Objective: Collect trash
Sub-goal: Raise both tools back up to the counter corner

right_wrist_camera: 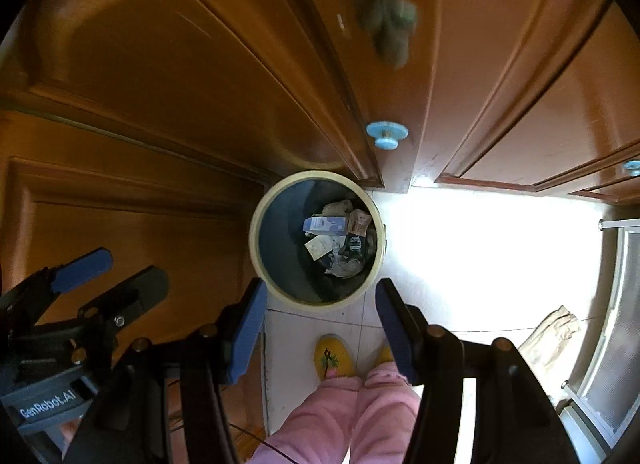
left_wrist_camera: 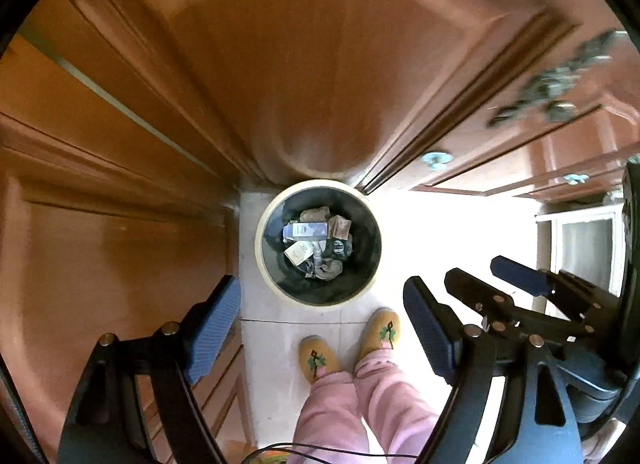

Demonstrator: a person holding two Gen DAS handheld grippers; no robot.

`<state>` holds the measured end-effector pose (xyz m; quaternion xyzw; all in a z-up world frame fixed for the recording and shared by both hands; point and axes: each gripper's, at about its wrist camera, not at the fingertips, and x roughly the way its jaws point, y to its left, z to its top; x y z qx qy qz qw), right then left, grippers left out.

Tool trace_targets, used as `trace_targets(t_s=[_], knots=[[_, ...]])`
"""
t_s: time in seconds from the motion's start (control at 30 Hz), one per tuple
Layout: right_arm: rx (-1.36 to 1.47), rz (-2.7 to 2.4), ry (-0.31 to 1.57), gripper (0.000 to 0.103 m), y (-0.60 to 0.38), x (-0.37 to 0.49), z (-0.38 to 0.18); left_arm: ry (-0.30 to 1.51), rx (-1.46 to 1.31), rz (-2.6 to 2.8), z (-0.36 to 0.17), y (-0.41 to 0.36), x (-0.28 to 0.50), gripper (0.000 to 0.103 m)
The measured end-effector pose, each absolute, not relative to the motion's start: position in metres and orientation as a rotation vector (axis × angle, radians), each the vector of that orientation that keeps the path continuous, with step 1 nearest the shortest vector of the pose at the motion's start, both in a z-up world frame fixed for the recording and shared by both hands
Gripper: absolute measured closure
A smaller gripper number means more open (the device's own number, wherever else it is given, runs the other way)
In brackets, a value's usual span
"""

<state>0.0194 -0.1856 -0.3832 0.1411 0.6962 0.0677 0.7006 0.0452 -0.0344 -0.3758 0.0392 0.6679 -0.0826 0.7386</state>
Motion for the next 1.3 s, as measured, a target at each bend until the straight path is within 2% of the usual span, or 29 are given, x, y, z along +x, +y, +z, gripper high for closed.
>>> trace_targets(t_s=[0.2, 0.47, 0.97, 1.3], knots=[[0.304, 0.142, 1.494, 0.046, -0.191, 0.009, -0.307, 1.446, 0.102, -0.216, -0.3, -0.038, 0.034, 0.021], [0.302, 0.125, 1.398, 0.046, -0.199, -0.005, -0.217, 1.331, 0.14, -0.282, -0.205, -0.04, 0.024, 0.021], [0.24, 0.072, 1.084, 0.046, -0.2, -0.016, -0.054, 0.973, 0.203, -0.407, -0.03, -0.059, 0.006, 0.021], [0.266, 0.016, 0.946, 0.046, -0.207, -0.006, -0.002, 0.802, 0.178, -0.389, 0.035, -0.043, 0.011, 0.02]])
